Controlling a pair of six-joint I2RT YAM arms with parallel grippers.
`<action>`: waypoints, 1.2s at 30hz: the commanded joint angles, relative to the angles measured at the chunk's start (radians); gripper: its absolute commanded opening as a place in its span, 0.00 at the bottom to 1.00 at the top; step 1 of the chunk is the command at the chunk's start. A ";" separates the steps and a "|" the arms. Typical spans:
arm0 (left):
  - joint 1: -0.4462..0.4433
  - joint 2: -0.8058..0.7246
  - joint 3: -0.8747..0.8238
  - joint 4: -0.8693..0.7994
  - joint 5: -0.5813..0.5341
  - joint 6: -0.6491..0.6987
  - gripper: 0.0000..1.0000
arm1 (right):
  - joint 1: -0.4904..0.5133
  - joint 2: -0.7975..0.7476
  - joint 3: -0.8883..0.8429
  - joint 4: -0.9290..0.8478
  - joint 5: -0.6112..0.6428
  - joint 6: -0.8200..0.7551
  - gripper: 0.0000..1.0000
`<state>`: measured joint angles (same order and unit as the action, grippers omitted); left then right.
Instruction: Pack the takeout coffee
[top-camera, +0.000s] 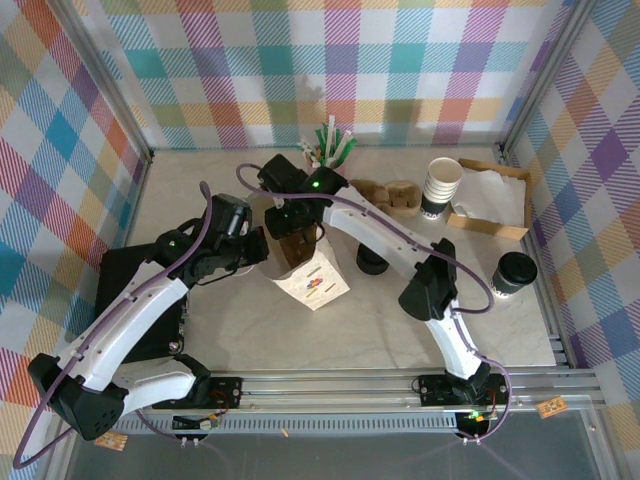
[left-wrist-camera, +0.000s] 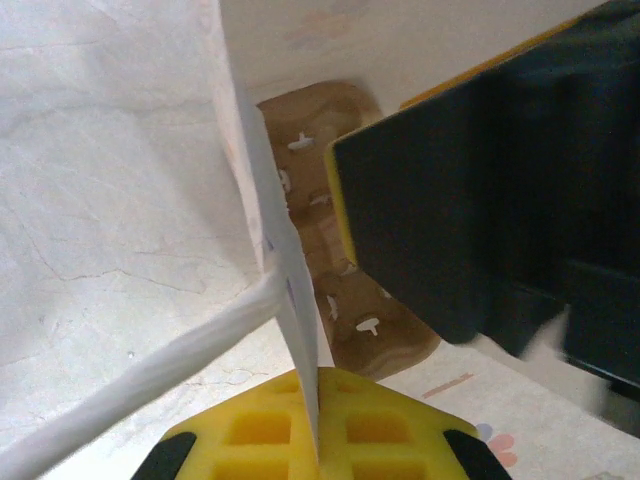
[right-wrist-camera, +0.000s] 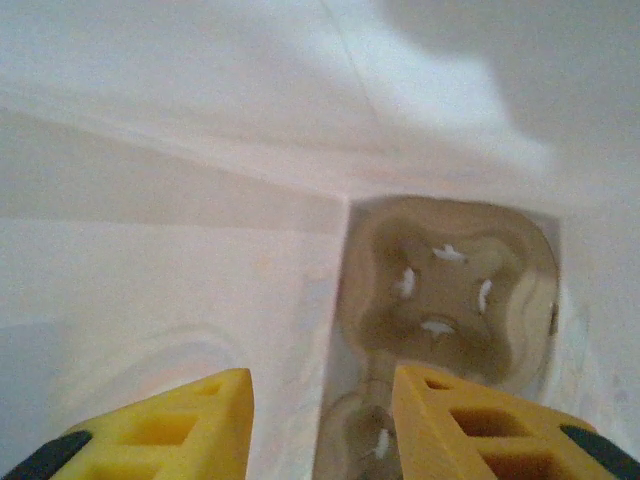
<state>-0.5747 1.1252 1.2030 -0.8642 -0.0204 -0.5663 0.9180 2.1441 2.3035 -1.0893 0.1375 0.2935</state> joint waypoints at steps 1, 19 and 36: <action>-0.003 -0.022 0.046 -0.034 -0.010 0.100 0.00 | 0.001 -0.131 -0.048 0.128 -0.117 -0.036 0.42; -0.020 -0.074 0.032 0.005 0.018 0.279 0.00 | -0.099 -0.478 -0.477 0.674 -0.383 0.013 0.39; -0.020 -0.046 0.050 0.008 0.039 0.318 0.00 | -0.188 -0.492 -0.436 0.725 -0.368 0.068 0.40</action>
<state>-0.5869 1.0744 1.2419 -0.8860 0.0097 -0.2642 0.7387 1.6566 1.8252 -0.3794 -0.2394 0.3546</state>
